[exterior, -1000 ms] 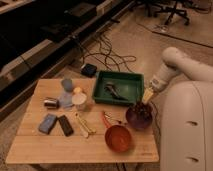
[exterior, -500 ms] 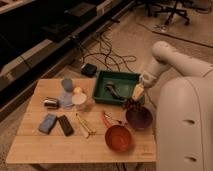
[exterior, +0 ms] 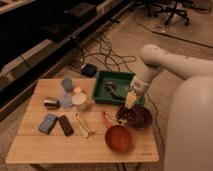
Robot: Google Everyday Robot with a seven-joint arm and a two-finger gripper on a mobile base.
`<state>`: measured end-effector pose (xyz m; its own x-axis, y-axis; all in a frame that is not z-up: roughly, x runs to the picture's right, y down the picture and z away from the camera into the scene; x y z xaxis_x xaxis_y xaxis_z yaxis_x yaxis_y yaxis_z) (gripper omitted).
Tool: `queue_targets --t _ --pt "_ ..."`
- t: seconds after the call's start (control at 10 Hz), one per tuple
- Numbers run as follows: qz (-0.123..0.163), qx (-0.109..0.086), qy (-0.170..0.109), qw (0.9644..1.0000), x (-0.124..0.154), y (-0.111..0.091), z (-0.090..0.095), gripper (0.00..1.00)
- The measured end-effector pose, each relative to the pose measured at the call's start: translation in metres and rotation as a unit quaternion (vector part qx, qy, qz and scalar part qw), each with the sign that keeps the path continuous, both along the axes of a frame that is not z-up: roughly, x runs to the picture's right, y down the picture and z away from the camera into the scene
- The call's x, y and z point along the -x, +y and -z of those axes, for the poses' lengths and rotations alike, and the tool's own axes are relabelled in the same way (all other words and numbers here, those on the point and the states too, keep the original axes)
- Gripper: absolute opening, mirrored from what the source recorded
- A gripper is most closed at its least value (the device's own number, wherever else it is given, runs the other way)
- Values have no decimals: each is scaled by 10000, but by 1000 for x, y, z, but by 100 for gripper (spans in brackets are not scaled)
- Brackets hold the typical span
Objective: Place grapes in red bowl
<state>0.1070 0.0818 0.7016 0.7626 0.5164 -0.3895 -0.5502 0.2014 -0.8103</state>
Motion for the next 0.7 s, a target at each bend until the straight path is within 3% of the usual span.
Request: queue_targets --t 0.4,0.7 --pt "353 54 -324 9988 31 10 4 0" --pt "542 26 -482 9974 40 21 21 0"
